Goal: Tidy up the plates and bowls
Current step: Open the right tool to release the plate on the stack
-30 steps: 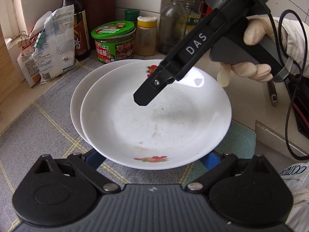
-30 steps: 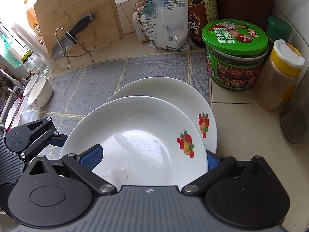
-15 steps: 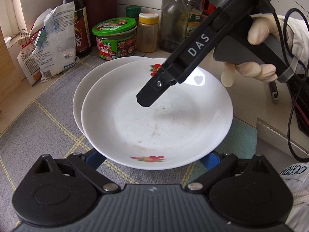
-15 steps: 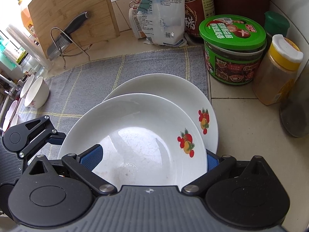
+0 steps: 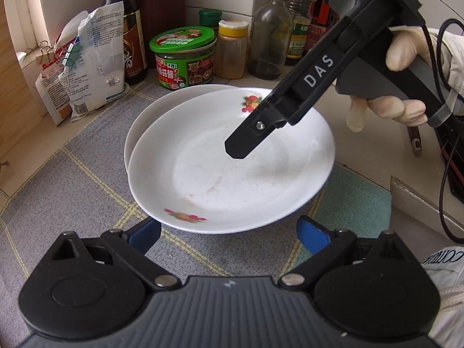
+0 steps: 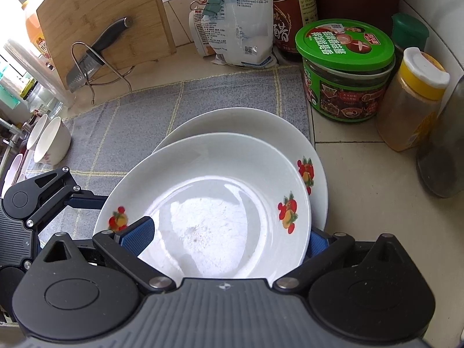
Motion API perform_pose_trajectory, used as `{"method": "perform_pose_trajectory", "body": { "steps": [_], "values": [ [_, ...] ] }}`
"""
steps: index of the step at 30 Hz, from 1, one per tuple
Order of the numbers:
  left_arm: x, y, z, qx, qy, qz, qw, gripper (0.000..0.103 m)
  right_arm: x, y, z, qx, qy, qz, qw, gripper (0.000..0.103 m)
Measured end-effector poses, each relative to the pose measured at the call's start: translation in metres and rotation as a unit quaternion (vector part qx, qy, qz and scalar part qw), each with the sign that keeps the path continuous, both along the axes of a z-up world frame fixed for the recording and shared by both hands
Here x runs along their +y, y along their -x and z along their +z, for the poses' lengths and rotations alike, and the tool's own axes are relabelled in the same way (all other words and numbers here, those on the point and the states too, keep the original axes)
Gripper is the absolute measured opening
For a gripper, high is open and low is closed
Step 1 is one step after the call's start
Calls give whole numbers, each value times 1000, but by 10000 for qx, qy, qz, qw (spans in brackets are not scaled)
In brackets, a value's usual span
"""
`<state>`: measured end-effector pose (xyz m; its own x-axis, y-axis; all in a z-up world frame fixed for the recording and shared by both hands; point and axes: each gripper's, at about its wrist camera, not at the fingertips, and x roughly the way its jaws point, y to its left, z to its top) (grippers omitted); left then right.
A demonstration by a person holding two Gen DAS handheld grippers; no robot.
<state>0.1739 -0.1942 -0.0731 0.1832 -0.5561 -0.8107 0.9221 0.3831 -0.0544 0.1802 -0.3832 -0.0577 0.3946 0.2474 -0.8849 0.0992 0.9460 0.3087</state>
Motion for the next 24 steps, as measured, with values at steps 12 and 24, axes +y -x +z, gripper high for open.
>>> {"method": "perform_pose_trajectory", "body": {
  "steps": [12,24],
  "values": [
    [-5,-4,0,-250,110,-65,9996,99,2,5,6,-4,110,-121,9999,103],
    [1,5,6,-572,359,15,9977,100,12,7,9,20,500,-115,9987,103]
  ]
}}
